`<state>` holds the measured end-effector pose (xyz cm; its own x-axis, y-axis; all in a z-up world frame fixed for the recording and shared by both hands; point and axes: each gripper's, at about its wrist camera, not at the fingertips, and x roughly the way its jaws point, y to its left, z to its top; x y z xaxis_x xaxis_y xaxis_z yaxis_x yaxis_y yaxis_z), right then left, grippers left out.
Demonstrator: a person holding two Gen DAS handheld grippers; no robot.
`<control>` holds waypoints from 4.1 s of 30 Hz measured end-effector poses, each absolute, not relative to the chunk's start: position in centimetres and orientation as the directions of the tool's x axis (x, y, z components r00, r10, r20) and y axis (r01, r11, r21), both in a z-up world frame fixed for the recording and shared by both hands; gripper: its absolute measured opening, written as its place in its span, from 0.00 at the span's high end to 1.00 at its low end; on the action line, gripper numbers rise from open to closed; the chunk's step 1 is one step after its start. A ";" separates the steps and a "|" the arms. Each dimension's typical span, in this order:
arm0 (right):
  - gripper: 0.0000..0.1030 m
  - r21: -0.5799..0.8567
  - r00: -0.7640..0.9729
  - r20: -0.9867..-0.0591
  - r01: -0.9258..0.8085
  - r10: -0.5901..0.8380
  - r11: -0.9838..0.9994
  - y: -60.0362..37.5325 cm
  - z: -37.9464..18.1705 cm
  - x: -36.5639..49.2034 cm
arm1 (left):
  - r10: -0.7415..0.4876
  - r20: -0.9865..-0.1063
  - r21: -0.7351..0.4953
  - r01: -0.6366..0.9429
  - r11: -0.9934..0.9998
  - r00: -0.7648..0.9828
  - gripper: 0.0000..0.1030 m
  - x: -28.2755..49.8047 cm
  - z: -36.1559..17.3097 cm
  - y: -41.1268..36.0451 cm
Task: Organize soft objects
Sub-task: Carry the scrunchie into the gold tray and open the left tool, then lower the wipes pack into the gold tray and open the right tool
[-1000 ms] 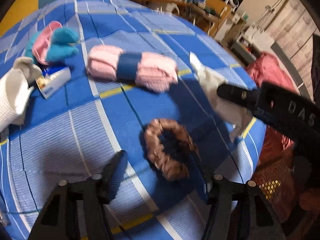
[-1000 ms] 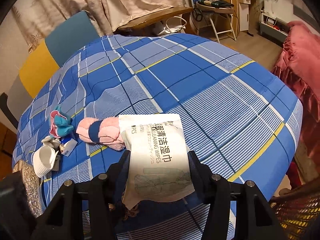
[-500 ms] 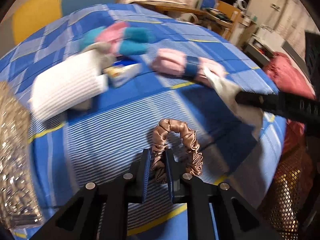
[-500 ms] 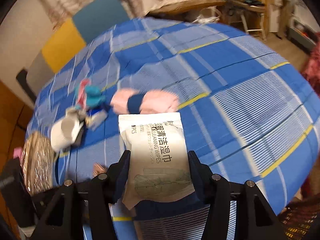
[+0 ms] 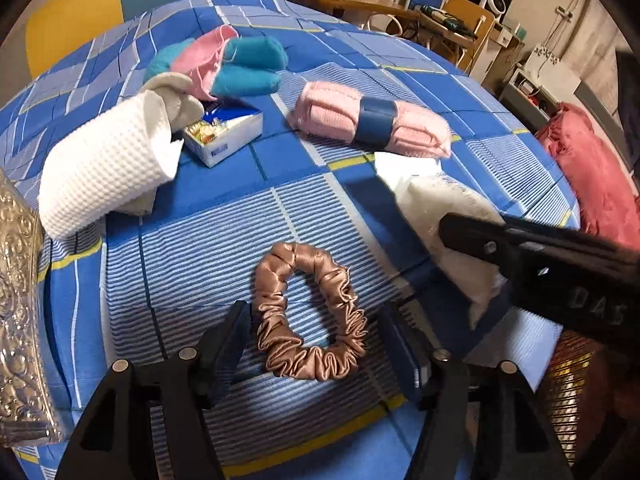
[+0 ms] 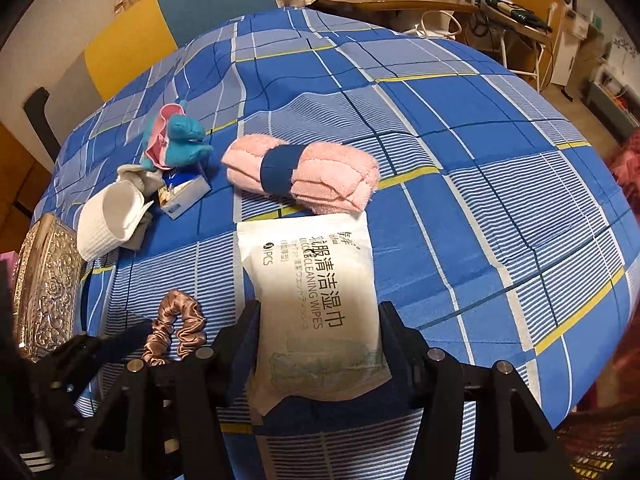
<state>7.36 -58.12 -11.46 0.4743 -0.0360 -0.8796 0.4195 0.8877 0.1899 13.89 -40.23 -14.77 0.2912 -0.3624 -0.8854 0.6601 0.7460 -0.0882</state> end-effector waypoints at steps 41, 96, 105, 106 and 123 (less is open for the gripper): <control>0.45 0.150 0.568 -0.821 0.318 -0.061 0.936 -52.8 -10.3 5.8 | -0.342 -0.739 -0.203 0.292 0.934 0.581 0.79 15.9 -5.1 -5.0; 0.45 0.205 0.478 -0.812 -0.303 0.335 0.931 -5.8 -3.5 19.0 | -0.105 -0.736 -0.278 -0.157 0.948 0.669 0.48 12.8 -9.4 15.3; 0.45 -0.067 0.384 -0.923 -0.185 0.009 0.980 -0.8 -9.2 26.2 | -0.048 -0.733 -0.287 -0.245 0.926 0.679 0.48 12.5 -9.6 18.4; 0.45 -0.087 0.377 -0.926 -0.169 -0.018 0.982 -0.7 -9.6 26.6 | -0.046 -0.732 -0.292 -0.252 0.922 0.679 0.48 12.5 -9.6 18.6; 0.30 0.051 0.491 -0.865 -0.120 0.104 0.991 -1.8 -8.9 28.7 | -0.081 -0.750 -0.310 -0.241 0.920 0.657 0.48 12.7 -10.6 18.1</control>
<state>28.74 -1.83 -8.86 0.4909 0.1041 -0.8650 -0.1196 0.9915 0.0515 12.66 18.06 -10.63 0.6569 -0.0808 -0.7497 -0.2410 0.9196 -0.3102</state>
